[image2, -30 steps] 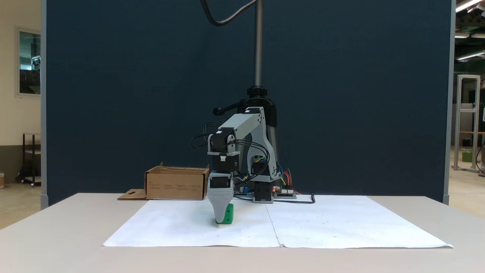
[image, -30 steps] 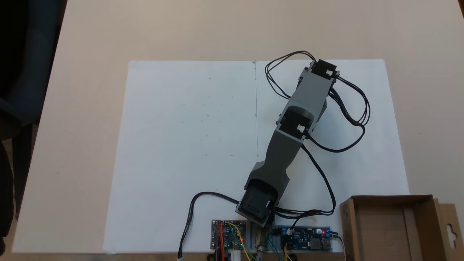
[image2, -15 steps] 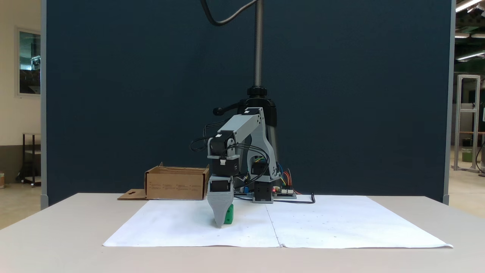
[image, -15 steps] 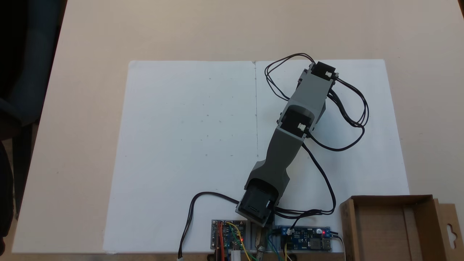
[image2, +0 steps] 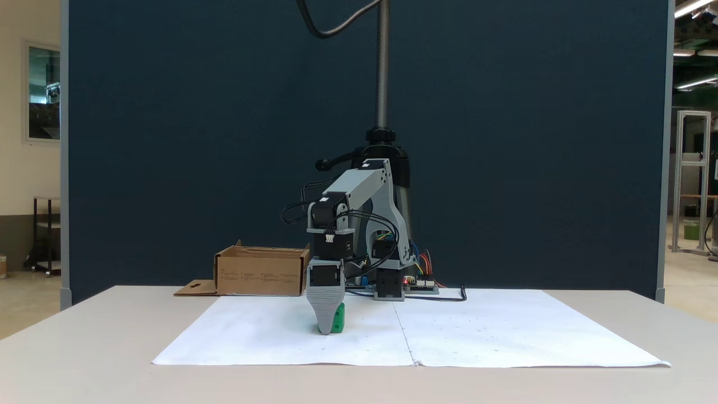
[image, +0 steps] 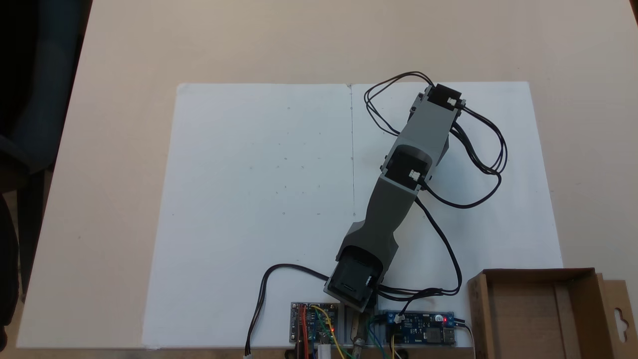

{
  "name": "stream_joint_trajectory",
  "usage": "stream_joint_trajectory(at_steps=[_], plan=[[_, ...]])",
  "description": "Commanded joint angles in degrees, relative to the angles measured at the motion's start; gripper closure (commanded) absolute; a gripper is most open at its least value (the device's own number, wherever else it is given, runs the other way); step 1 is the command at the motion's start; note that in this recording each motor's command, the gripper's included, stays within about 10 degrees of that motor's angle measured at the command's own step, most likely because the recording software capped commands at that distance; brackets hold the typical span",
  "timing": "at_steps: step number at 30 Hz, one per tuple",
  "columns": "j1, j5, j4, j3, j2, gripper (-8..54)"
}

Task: Grasp a green dice and put it in the bin.

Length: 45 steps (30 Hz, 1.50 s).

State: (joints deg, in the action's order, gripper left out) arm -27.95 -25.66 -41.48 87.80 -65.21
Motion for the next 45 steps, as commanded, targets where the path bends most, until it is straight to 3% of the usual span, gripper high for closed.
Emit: stream_joint_trajectory(at_steps=[1,6,13,32,40,45], plan=[[-1.0,-3.4,1.8,-0.8,-2.5,33.6],[-6.0,13.3,4.8,-0.8,-14.9,33.6],[-14.9,25.8,6.0,-0.9,-27.2,33.6],[-66.2,24.0,11.6,-2.0,-32.1,33.6],[-74.7,19.2,6.1,-1.5,-30.1,33.6],[-74.6,13.7,4.9,6.6,-30.1,33.6]])
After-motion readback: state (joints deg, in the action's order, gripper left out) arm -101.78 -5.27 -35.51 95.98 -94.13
